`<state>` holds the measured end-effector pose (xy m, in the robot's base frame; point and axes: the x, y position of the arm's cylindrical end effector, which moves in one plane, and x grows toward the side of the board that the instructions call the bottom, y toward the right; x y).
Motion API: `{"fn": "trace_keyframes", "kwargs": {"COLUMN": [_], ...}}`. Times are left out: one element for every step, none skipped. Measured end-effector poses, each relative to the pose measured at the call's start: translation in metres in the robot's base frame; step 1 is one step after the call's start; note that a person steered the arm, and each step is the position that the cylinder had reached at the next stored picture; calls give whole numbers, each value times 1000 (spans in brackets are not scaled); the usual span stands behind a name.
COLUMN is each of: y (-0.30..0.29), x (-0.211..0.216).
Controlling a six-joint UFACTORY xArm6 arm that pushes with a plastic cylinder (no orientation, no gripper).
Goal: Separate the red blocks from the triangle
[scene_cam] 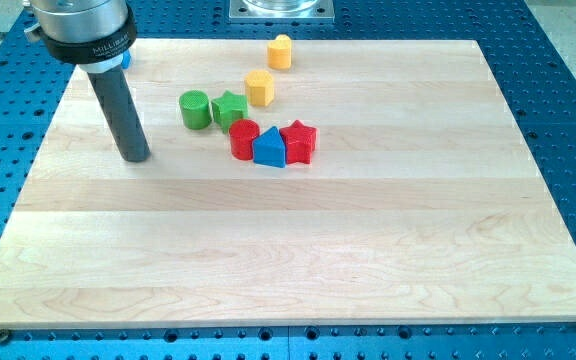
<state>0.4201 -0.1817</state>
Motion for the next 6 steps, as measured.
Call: {"fn": "trace_keyframes", "kwargs": {"y": [4, 35, 105, 219, 183, 141], "x": [19, 20, -20, -58, -39, -20]}}
